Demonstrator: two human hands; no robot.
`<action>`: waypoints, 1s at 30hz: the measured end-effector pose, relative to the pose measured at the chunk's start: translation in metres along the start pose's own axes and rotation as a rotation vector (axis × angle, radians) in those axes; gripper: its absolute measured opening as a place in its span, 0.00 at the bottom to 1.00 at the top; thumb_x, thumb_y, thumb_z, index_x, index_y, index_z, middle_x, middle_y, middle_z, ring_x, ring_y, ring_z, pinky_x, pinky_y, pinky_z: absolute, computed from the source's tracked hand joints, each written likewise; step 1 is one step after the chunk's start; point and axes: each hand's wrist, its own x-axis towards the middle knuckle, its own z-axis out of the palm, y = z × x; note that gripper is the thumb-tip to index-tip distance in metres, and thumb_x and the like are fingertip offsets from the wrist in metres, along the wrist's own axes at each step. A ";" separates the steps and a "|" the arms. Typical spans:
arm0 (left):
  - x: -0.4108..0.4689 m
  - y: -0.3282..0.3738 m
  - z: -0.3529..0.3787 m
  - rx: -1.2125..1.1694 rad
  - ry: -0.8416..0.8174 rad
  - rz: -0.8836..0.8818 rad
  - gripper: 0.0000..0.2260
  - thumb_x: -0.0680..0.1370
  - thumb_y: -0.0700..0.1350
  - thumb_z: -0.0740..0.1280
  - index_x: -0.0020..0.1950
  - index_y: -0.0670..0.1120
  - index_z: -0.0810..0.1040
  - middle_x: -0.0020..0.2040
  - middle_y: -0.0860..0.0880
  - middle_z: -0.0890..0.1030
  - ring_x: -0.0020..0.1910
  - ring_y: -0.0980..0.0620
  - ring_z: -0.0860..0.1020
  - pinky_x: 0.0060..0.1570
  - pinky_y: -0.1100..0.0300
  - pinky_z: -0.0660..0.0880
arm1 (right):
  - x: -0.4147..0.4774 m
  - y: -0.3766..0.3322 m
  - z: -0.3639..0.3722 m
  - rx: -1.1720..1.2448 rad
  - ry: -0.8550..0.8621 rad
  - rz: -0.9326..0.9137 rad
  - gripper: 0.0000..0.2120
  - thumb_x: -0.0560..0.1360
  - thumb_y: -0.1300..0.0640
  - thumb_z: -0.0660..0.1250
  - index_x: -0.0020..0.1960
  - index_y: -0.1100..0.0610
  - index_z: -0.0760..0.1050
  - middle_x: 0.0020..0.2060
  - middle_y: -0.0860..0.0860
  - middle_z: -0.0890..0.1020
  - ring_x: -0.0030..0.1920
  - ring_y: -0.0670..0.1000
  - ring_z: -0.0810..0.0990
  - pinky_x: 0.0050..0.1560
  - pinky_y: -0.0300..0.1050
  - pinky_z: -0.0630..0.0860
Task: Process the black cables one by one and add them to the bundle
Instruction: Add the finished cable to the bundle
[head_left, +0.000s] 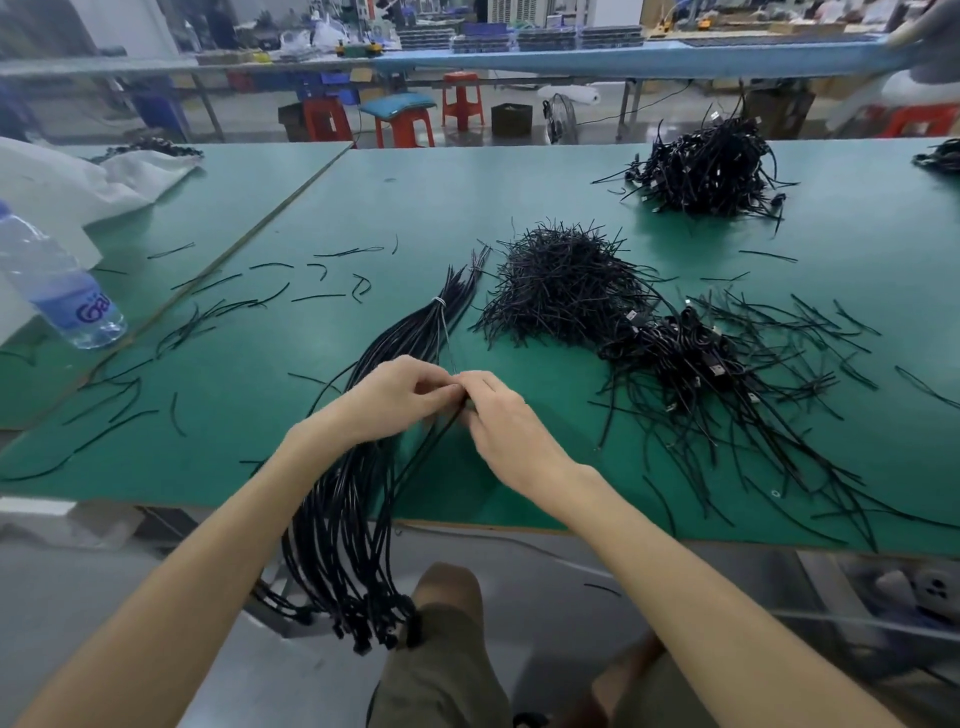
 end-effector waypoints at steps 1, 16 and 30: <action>0.003 -0.007 0.001 0.142 0.101 -0.006 0.10 0.82 0.55 0.67 0.45 0.52 0.81 0.45 0.47 0.79 0.42 0.54 0.77 0.47 0.55 0.74 | 0.001 0.000 0.002 0.012 0.009 0.019 0.18 0.84 0.65 0.57 0.72 0.61 0.70 0.69 0.53 0.74 0.64 0.56 0.76 0.66 0.55 0.73; 0.072 -0.065 0.011 0.513 0.001 -0.178 0.25 0.87 0.54 0.43 0.84 0.50 0.45 0.84 0.55 0.45 0.82 0.56 0.44 0.80 0.54 0.42 | -0.014 -0.009 0.004 0.508 0.256 0.053 0.16 0.78 0.71 0.54 0.44 0.59 0.77 0.40 0.54 0.83 0.34 0.53 0.85 0.40 0.52 0.80; 0.033 -0.041 0.010 0.502 0.224 -0.057 0.23 0.86 0.48 0.59 0.78 0.39 0.64 0.79 0.42 0.64 0.79 0.44 0.60 0.79 0.49 0.54 | -0.011 0.047 -0.086 0.034 0.535 0.311 0.16 0.84 0.62 0.56 0.44 0.50 0.78 0.29 0.50 0.78 0.23 0.47 0.65 0.26 0.43 0.62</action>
